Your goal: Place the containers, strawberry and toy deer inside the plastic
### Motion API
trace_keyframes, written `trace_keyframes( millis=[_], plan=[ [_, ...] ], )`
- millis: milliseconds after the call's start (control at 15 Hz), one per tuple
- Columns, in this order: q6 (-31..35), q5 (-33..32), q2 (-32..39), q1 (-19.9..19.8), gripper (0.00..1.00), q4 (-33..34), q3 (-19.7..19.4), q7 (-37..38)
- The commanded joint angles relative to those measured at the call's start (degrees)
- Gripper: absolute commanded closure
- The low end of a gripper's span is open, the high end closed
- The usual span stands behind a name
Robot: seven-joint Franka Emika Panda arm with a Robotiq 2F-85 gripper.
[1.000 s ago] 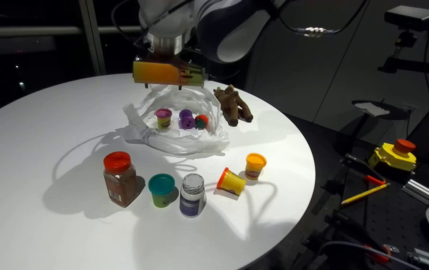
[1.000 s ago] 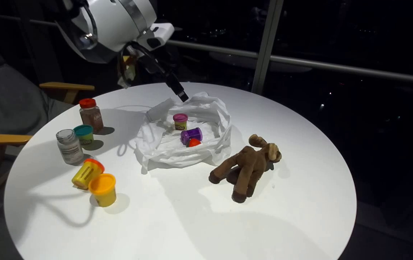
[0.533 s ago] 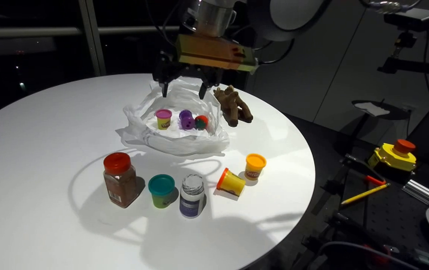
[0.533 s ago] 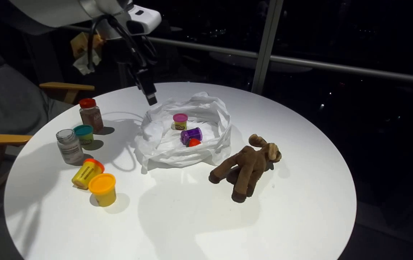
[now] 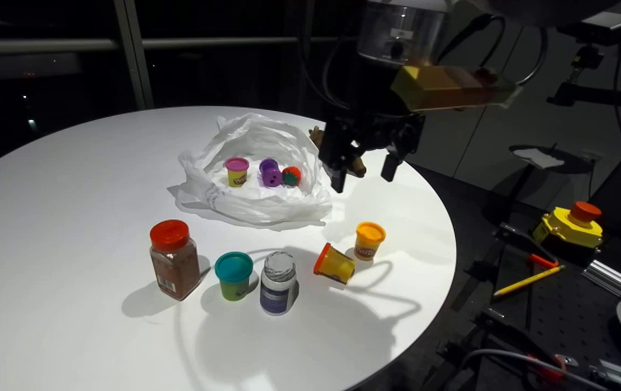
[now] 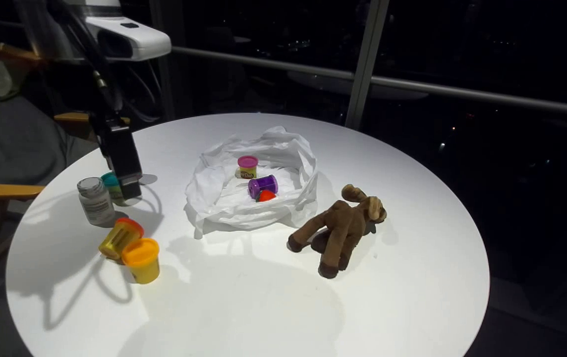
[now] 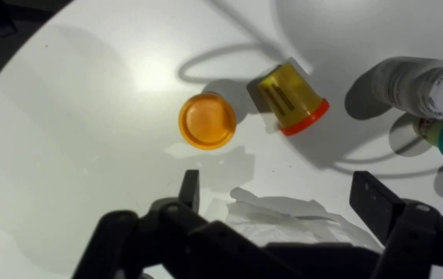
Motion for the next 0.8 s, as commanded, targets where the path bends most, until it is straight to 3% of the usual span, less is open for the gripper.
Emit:
trace_keyframes(
  millis=[0,133,400,467,733],
  plan=[
    [-7.16,2.87,-11.36,6.35,0.0,-6.23,-6.19,-7.15],
    [-7.31,0.2,-14.28,7.48,0.0,-8.34,-7.55,-7.52],
    [0.22,1.85,-16.31,9.06,0.0,-13.4,-8.78,-10.39],
    [1.19,1.04,-13.11,8.62,0.0,-10.0,-8.52,-9.86],
    [11.06,-0.01,-9.93,8.1,0.0,-10.66,-7.83,-8.42]
  ],
)
